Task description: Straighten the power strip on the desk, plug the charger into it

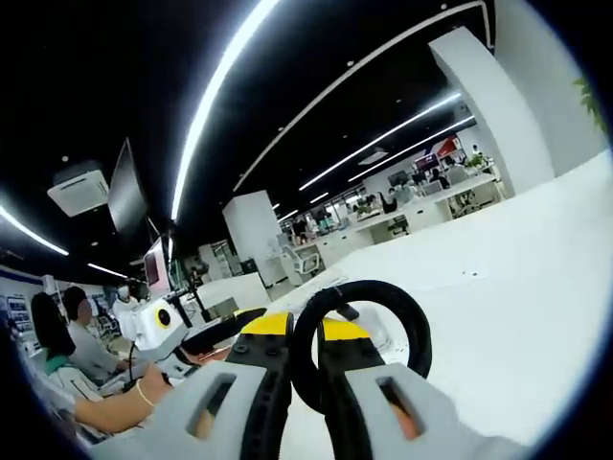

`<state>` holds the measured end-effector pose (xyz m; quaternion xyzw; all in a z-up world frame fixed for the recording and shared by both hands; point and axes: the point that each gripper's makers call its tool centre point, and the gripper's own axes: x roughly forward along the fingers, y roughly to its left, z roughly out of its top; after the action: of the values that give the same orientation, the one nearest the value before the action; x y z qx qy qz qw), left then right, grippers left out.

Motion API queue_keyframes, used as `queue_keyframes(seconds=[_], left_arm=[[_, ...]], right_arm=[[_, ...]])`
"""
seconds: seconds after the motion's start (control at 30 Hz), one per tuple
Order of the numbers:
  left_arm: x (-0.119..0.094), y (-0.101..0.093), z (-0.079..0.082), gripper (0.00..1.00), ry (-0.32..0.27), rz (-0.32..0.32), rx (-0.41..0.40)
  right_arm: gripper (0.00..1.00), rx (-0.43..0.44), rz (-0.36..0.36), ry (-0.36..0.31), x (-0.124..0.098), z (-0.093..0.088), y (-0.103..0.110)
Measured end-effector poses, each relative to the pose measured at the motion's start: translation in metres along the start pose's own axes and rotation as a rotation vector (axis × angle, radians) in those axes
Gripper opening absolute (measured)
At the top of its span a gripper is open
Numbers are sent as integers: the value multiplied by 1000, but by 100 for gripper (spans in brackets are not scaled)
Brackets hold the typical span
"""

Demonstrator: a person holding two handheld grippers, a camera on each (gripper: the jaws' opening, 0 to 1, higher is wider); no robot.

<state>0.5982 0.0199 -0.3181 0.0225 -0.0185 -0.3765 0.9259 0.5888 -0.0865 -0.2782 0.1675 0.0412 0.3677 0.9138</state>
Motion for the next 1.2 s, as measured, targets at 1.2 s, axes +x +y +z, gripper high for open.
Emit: queue_keyframes(seconds=[1.2], left_arm=[[38,-5,-1,89,-61,58,133]], right_arm=[[8,-16,47,-33,-7,1,21]])
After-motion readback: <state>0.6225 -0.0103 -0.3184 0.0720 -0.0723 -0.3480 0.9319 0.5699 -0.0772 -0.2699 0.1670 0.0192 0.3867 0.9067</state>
